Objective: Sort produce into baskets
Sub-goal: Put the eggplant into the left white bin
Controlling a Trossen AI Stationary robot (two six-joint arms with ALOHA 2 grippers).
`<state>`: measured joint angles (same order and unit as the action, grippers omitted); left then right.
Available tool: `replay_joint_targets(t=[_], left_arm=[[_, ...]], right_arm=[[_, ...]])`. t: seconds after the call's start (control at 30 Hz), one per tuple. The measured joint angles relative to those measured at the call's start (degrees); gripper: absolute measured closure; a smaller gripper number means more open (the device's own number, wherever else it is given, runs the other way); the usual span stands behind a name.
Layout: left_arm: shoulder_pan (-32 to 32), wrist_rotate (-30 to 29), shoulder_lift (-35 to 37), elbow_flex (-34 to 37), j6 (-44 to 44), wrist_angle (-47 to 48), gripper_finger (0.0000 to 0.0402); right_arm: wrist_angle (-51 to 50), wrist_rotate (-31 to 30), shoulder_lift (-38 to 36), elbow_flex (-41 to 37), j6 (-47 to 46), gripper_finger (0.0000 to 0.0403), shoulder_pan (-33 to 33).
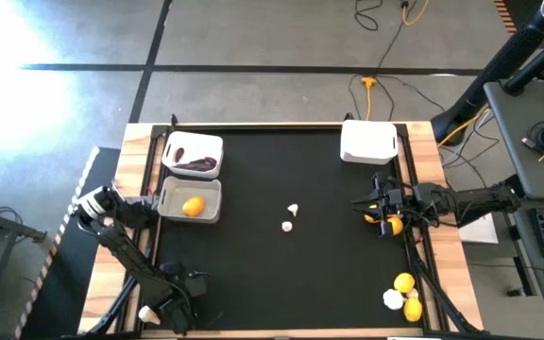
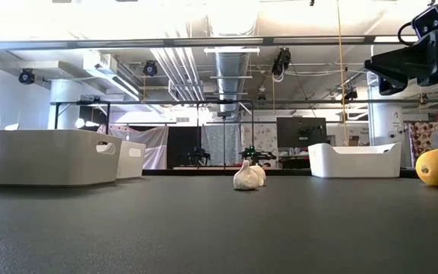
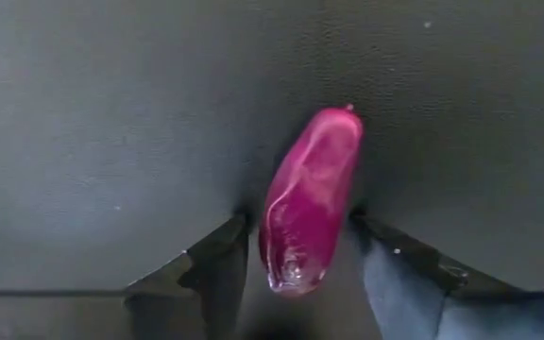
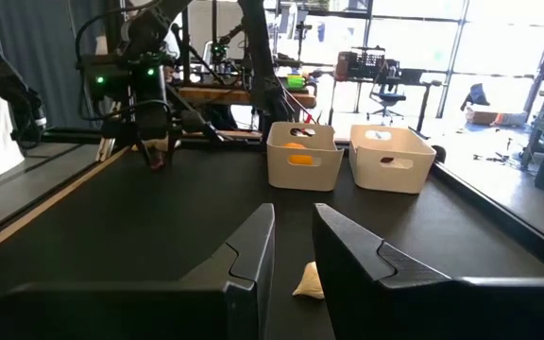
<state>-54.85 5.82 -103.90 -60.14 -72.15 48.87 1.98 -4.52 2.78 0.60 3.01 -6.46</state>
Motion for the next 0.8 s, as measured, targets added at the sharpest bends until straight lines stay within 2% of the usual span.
replay_joint_targets(t=[0.23,0.37,0.5,0.67,0.73,0.8], left_arm=[[0.7,-1.9,0.7,-0.7,-2.1,-0.6,0.0324],[3.0,-11.7,2.2,-3.0,-1.6,3.9,0.0363],[7.0,-21.0,5.3,-7.4,1.1,16.1,0.0364],[17.8,-32.4,10.3,-11.1,10.7,30.5,0.0362],[24.2,-35.5,13.1,-10.2,15.9,33.5,0.0362],[31.2,-41.0,16.3,-8.4,19.2,35.5,0.0362]], right_arm=[[0.0,0.0,0.0,0.0,0.0,0.0335,0.0],[0.0,0.0,0.0,0.0,0.0,0.0335,0.0],[0.0,0.0,0.0,0.0,0.0,0.0335,0.0],[0.0,0.0,0.0,0.0,0.0,0.0335,0.0],[0.0,0.0,0.0,0.0,0.0,0.0335,0.0],[0.0,0.0,0.0,0.0,0.0,0.0335,0.0]])
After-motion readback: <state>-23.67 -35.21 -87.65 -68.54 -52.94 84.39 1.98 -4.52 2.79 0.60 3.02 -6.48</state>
